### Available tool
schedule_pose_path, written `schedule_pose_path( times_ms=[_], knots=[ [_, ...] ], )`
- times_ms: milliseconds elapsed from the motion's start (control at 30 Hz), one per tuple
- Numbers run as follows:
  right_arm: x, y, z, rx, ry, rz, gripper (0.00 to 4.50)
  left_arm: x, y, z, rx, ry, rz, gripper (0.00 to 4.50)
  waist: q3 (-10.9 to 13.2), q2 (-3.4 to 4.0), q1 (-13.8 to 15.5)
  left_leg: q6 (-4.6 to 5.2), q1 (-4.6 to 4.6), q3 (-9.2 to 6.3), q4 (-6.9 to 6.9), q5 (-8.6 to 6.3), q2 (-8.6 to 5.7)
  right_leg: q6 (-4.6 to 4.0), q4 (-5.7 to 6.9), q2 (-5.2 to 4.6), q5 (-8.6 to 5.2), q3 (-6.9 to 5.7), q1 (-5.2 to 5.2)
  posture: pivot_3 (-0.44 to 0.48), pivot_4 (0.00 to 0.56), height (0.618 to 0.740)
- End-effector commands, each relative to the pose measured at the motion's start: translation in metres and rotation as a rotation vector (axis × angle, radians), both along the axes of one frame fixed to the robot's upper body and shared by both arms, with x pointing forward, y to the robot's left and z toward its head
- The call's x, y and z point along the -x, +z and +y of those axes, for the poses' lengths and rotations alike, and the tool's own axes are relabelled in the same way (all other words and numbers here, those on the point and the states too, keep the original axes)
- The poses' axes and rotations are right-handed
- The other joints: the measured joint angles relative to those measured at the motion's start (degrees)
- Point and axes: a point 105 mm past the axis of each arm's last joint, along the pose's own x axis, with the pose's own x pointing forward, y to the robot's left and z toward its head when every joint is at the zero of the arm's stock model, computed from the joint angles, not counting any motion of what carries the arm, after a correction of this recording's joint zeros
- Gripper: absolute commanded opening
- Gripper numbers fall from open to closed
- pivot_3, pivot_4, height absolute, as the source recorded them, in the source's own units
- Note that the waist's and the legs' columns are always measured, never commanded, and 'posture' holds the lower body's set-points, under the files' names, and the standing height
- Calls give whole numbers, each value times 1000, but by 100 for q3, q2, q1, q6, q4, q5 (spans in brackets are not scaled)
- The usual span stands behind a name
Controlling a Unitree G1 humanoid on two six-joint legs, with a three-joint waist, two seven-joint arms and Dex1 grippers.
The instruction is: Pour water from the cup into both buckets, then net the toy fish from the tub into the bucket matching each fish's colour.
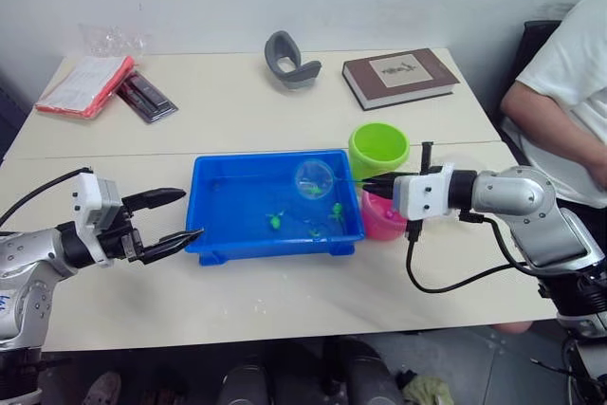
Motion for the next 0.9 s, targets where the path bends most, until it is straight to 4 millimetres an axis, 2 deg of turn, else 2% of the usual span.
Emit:
schedule_pose_path(
  times_ms=[33, 100, 167, 267, 333, 467, 600, 700, 900],
  knots=[
    [20, 9, 14, -271, -71, 302, 0, -2, 5, -8, -4, -17, -42, 4458, 0, 0, 5, -1, 1, -1, 0, 0, 1, -1, 2, -3, -1, 0, 0, 0, 150, 740],
    [25, 11, 22, -481, -187, 563, 0, -4, 3, -11, -2, -30, -38, 4458, 0, 0, 17, -3, 1, -10, 3, 0, 5, -7, 9, -8, -4, 1, 0, 0, 150, 740],
    [33, 8, 26, -513, -250, 725, 0, -6, 2, -14, -1, -42, -36, 4458, 0, 0, 12, -4, -1, -12, 6, 0, 6, -9, 16, -16, -4, 6, -2, 0, 150, 740],
    [41, 3, 25, -497, -345, 858, 0, -10, 2, -17, 3, -52, -39, 4458, 0, 0, 11, -4, -3, -25, 5, -2, 5, -18, 18, -26, -8, 30, -3, 0, 150, 740],
    [40, -1, 21, -486, -445, 925, 0, -12, 3, -19, 4, -62, -41, 4458, 0, 0, 9, -5, -5, -31, 3, -4, 5, -23, 17, -27, -11, 27, -3, 0, 150, 740],
    [37, -3, 24, -508, -509, 1047, 0, -17, 4, -23, 6, -85, -46, 4458, -1, 0, -22, -8, -19, -28, 3, -2, 3, -25, 23, -24, -12, 27, -17, 0, 150, 740],
    [35, -6, 22, -491, -538, 1112, 0, -19, 4, -27, 8, -95, -48, 4458, -1, 0, -73, -8, -42, -25, 2, 0, 1, -23, 28, -14, -11, 17, -35, 0, 150, 740],
    [33, -11, 18, -452, -595, 1146, 0, -21, 2, -29, 9, -105, -46, 4458, -1, 0, -79, -2, -91, -18, 6, 9, -5, -9, 37, 1, -2, -14, -85, 0, 150, 740],
    [22, -15, 14, -453, -702, 1205, 0, -24, 1, -33, 11, -116, -51, 4458, -2, -1, -93, -2, -96, -8, 7, 9, -5, -3, 32, 8, 1, -16, -86, 0, 150, 740]
  ],
)
